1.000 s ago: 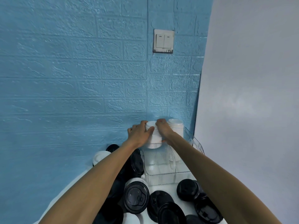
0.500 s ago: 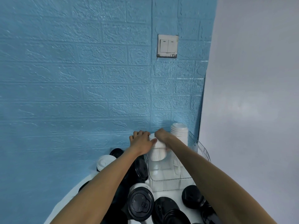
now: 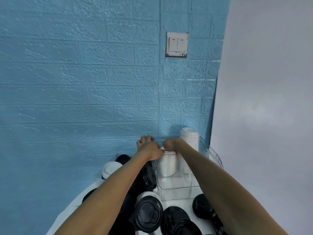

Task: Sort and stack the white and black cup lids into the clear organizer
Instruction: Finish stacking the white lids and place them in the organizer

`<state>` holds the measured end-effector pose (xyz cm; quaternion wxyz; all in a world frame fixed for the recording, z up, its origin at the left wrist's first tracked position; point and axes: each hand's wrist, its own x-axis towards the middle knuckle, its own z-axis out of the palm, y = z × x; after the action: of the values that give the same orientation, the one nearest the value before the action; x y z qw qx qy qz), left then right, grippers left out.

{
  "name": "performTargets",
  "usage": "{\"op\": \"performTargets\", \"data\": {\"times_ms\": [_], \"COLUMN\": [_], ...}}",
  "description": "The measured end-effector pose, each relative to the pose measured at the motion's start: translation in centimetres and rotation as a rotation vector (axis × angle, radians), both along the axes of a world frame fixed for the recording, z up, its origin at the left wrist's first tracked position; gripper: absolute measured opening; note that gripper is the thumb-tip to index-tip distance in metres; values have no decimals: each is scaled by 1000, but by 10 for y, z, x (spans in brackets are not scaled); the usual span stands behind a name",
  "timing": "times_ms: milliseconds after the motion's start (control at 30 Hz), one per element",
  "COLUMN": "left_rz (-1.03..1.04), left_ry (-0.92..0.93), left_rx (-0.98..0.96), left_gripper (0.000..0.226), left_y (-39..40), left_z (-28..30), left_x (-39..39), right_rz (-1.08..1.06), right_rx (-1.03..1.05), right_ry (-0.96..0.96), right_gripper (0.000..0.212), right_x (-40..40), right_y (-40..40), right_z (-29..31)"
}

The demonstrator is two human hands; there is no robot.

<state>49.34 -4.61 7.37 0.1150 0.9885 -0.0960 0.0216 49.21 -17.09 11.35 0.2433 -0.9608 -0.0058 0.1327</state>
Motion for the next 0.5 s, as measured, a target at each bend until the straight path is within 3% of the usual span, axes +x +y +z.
{"op": "performTargets", "data": {"times_ms": [133, 333, 500], "left_rz": [6, 2, -10], "left_ry": [27, 66, -48], "left_rx": [35, 41, 3], "left_gripper": [50, 51, 45], "left_y": [-1, -1, 2], "left_z": [0, 0, 3], "left_x": [-1, -6, -14], "right_rz": [0, 0, -97], "right_rx": [-130, -236, -186], "right_ry": [4, -56, -189], "right_gripper": [35, 31, 34], "right_x": [4, 14, 11], "right_y": [1, 1, 7], "right_z": [-2, -15, -28]}}
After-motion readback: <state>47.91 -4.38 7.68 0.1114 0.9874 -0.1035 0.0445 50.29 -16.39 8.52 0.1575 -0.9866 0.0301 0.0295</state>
